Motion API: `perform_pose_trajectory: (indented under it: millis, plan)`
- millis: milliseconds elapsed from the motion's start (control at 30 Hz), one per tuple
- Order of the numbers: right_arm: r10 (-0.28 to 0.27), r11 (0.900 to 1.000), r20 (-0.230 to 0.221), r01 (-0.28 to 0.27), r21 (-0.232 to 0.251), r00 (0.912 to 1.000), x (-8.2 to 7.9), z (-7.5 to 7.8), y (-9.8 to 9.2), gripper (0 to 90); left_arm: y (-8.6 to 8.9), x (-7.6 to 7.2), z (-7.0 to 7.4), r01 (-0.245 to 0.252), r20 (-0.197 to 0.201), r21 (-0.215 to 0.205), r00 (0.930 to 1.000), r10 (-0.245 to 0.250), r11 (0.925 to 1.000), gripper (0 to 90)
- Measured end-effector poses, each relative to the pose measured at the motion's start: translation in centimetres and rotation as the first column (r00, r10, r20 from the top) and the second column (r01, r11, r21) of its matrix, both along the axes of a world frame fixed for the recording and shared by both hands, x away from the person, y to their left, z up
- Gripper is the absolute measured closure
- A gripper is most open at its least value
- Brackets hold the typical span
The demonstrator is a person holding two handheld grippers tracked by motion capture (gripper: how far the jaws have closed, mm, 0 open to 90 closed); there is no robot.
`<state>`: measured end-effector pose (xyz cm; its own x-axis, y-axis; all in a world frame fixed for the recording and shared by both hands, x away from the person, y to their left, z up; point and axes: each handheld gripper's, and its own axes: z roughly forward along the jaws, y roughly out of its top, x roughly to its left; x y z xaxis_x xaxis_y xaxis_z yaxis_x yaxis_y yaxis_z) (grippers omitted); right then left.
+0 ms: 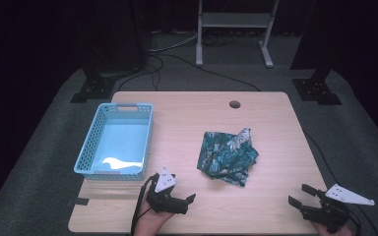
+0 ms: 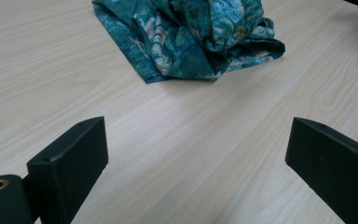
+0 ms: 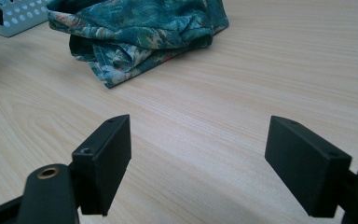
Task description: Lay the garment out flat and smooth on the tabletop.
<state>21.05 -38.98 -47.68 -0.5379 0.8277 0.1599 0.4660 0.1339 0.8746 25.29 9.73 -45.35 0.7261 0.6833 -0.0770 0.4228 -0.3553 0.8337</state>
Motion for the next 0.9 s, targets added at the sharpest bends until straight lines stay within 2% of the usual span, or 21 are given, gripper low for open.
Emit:
perform_pose_trajectory:
  millis: [67, 200, 367, 467, 700, 900]
  plan:
    - [-0.002, 1.0, -0.003, 0.002, 0.004, 1.0, 0.0, -0.1, -0.1, 21.9, 0.2, 0.1, 0.1, 0.0, -0.007, -0.019, 1.0, 0.0, 0.9998, 4.7]
    - [0.0, 1.0, -0.016, 0.0, 0.0, 0.9999, 0.0, -0.3, -0.1, 21.9, 0.3, 0.2, -0.1, -0.009, -0.006, -0.012, 0.9999, 0.009, 0.9999, 4.7]
    - [0.006, 1.0, -0.01, -0.006, -0.004, 0.9999, 0.0, 0.0, 0.1, 21.9, 0.3, 0.3, -0.3, -0.004, -0.012, -0.009, 0.9999, 0.004, 1.0, 4.7]
    - [0.038, 0.999, -0.027, -0.037, 0.002, 0.9989, 0.3, 0.0, 0.7, 24.0, 0.5, 0.6, -0.3, 0.0, -0.005, 0.001, 1.0, 0.0, 1.0, 4.7]
    - [0.067, 0.997, -0.045, -0.069, -0.037, 0.9968, 1.4, 0.4, 1.8, 24.0, 0.8, 0.8, -0.6, -0.003, -0.005, 0.014, 1.0, 0.003, 0.9999, 4.7]
    - [0.115, 0.989, -0.064, -0.12, -0.081, 0.9913, 3.0, 1.5, 2.8, 24.1, 1.2, 0.9, -0.8, -0.006, -0.008, 0.005, 1.0, 0.006, 1.0, 4.7]
